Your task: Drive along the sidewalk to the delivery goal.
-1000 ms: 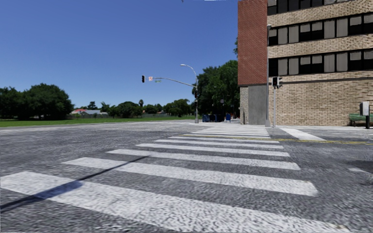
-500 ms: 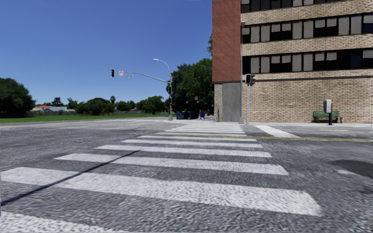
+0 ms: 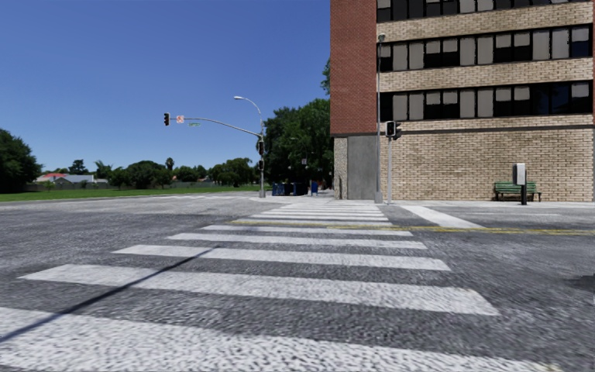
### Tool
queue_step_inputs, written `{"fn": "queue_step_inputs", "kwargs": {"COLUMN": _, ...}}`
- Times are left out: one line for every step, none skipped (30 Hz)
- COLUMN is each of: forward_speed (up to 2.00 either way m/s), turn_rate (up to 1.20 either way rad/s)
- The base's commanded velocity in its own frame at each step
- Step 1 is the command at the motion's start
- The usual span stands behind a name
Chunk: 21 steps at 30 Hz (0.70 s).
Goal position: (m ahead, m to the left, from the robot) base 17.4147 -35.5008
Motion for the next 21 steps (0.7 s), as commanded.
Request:
{"fn": "queue_step_inputs", "kwargs": {"forward_speed": 2.0, "turn_rate": -0.04}}
{"fn": "queue_step_inputs", "kwargs": {"forward_speed": 2.0, "turn_rate": -0.04}}
{"fn": "queue_step_inputs", "kwargs": {"forward_speed": 2.0, "turn_rate": -0.04}}
{"fn": "queue_step_inputs", "kwargs": {"forward_speed": 2.0, "turn_rate": -0.04}}
{"fn": "queue_step_inputs", "kwargs": {"forward_speed": 2.0, "turn_rate": -0.04}}
{"fn": "queue_step_inputs", "kwargs": {"forward_speed": 2.0, "turn_rate": -0.04}}
{"fn": "queue_step_inputs", "kwargs": {"forward_speed": 2.0, "turn_rate": -0.04}}
{"fn": "queue_step_inputs", "kwargs": {"forward_speed": 2.0, "turn_rate": -0.07}}
{"fn": "queue_step_inputs", "kwargs": {"forward_speed": 2.0, "turn_rate": -0.17}}
{"fn": "queue_step_inputs", "kwargs": {"forward_speed": 2.0, "turn_rate": -0.32}}
{"fn": "queue_step_inputs", "kwargs": {"forward_speed": 2.0, "turn_rate": -0.32}}
{"fn": "queue_step_inputs", "kwargs": {"forward_speed": 2.0, "turn_rate": -0.37}}
{"fn": "queue_step_inputs", "kwargs": {"forward_speed": 2.0, "turn_rate": -0.38}}
{"fn": "queue_step_inputs", "kwargs": {"forward_speed": 2.0, "turn_rate": -0.39}}
{"fn": "queue_step_inputs", "kwargs": {"forward_speed": 2.0, "turn_rate": -0.39}}
{"fn": "queue_step_inputs", "kwargs": {"forward_speed": 2.0, "turn_rate": -0.39}}
{"fn": "queue_step_inputs", "kwargs": {"forward_speed": 2.0, "turn_rate": -0.39}}
{"fn": "queue_step_inputs", "kwargs": {"forward_speed": 2.0, "turn_rate": -0.39}}
{"fn": "queue_step_inputs", "kwargs": {"forward_speed": 2.0, "turn_rate": -0.39}}
{"fn": "queue_step_inputs", "kwargs": {"forward_speed": 2.0, "turn_rate": -0.39}}
{"fn": "queue_step_inputs", "kwargs": {"forward_speed": 2.0, "turn_rate": -0.39}}
